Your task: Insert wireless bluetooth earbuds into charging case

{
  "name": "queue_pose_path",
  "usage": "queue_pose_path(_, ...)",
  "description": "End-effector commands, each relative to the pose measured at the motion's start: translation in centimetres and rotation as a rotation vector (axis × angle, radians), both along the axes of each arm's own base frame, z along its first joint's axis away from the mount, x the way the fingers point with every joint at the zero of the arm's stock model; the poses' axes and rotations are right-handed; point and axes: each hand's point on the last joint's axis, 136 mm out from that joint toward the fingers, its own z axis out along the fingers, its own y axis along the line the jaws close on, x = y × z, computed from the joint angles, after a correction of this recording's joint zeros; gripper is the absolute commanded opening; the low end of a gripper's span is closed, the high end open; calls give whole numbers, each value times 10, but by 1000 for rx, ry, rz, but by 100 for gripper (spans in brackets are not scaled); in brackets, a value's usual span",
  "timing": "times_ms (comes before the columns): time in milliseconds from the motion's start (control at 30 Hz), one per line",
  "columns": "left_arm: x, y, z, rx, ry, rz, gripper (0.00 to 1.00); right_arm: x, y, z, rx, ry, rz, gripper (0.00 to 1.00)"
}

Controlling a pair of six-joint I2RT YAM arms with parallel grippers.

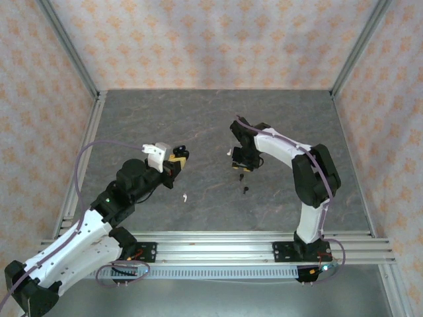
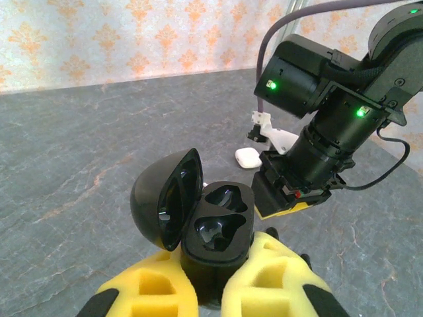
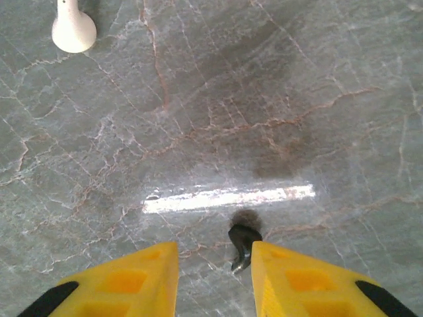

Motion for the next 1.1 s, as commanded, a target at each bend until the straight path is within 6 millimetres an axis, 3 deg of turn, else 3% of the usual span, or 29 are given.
queue_pose_path(0,-3,-17,22,-42,-52,-89,0,-15,-10,5,-18,30,-41,36)
queue_pose_path(367,-10,-50,27,-30,-40,-276,0,-17,-16,-14,-63,61,-41,36)
queue_pose_path(833,-10,-60,23,-9,-25,-311,0,-20,-16,-38,-73,102,-28,35)
queue_pose_path(1067,-9,-64,22,-6,-19,-320,0,-18,-13,-44,-69,111,-15,30)
